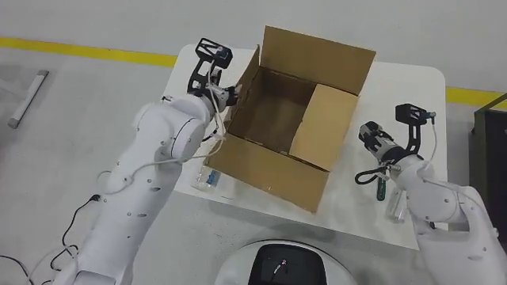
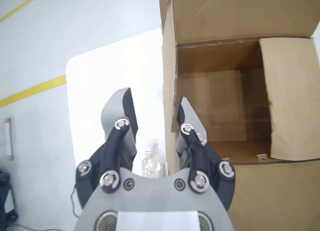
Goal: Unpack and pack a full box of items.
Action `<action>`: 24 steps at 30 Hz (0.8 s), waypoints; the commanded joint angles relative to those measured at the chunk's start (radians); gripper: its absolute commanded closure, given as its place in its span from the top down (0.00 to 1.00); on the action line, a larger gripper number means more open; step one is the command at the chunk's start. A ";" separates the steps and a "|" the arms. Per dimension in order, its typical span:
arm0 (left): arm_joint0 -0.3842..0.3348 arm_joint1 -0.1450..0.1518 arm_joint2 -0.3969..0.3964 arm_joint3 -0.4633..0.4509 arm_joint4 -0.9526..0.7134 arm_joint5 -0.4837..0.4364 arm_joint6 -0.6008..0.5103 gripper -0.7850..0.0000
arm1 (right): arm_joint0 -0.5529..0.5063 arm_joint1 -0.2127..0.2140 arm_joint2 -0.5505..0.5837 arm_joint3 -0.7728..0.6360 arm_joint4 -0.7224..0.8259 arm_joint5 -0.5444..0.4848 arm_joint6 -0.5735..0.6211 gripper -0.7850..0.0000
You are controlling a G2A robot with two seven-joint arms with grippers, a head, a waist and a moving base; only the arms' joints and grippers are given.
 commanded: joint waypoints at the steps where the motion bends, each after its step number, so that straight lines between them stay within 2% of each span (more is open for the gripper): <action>1: 0.009 0.004 -0.005 -0.001 0.046 -0.014 -0.014 1.00 | 0.005 0.000 -0.004 0.008 0.001 0.000 -0.001 0.00; 10: 0.027 0.016 -0.007 0.023 0.214 -0.088 -0.031 1.00 | 0.016 -0.001 -0.008 0.013 0.011 0.001 -0.003 0.00; 14: 0.035 0.016 -0.007 0.045 0.239 -0.096 -0.018 1.00 | 0.020 -0.001 -0.008 0.015 0.016 0.002 -0.005 0.00; 16: 0.037 0.014 -0.012 0.052 0.232 -0.088 -0.012 1.00 | 0.023 -0.001 -0.007 0.016 0.021 0.004 -0.008 0.00; 20: 0.041 0.005 -0.042 0.027 0.087 -0.044 0.008 1.00 | 0.022 -0.002 0.009 0.004 0.040 0.003 -0.029 0.00; 24: 0.029 0.007 -0.036 0.025 0.147 -0.075 -0.005 1.00 | 0.030 -0.003 0.031 0.004 0.095 -0.012 -0.046 0.00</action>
